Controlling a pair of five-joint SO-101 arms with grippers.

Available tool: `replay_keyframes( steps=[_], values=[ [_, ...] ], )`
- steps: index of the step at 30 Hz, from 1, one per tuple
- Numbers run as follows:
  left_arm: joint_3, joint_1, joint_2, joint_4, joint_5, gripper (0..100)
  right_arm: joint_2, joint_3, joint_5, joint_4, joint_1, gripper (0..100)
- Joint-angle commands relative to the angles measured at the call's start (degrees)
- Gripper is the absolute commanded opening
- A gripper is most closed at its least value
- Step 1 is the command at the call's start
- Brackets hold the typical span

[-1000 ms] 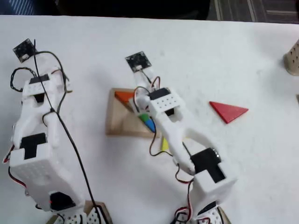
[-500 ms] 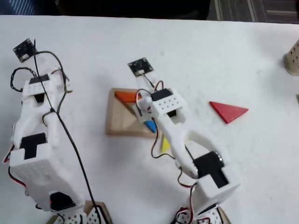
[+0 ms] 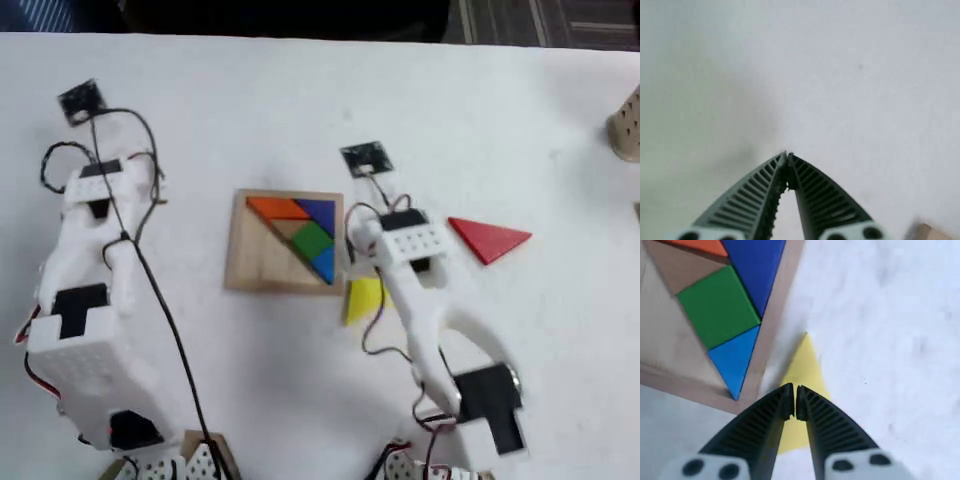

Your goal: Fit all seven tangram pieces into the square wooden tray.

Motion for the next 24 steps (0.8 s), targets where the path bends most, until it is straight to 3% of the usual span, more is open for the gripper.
replay_keyframes(
  steps=[1,7,11,17,22,24],
  values=[
    [-0.18,0.75,-0.92,0.7,-0.62,2,-7.43,3.96,0.44,-4.7,2.95,1.8],
    [0.88,1.1,-2.95,10.2,-9.58,2,-9.45,7.56,0.35,-6.73,3.3,1.9],
    [7.65,1.19,-7.34,10.73,-14.59,2,-9.45,7.74,0.35,-4.97,2.68,6.2],
    [22.07,3.21,-17.54,3.43,-21.8,2,-9.45,7.74,-3.52,-3.91,2.68,18.1],
    [33.85,7.34,-24.4,-6.42,-29.89,2,-9.45,8.35,-4.4,-3.82,2.51,19.7],
    [36.31,7.25,-25.63,-10.02,-30.59,2,-9.45,8.53,-8.26,-3.82,0.84,19.7]
  ],
)
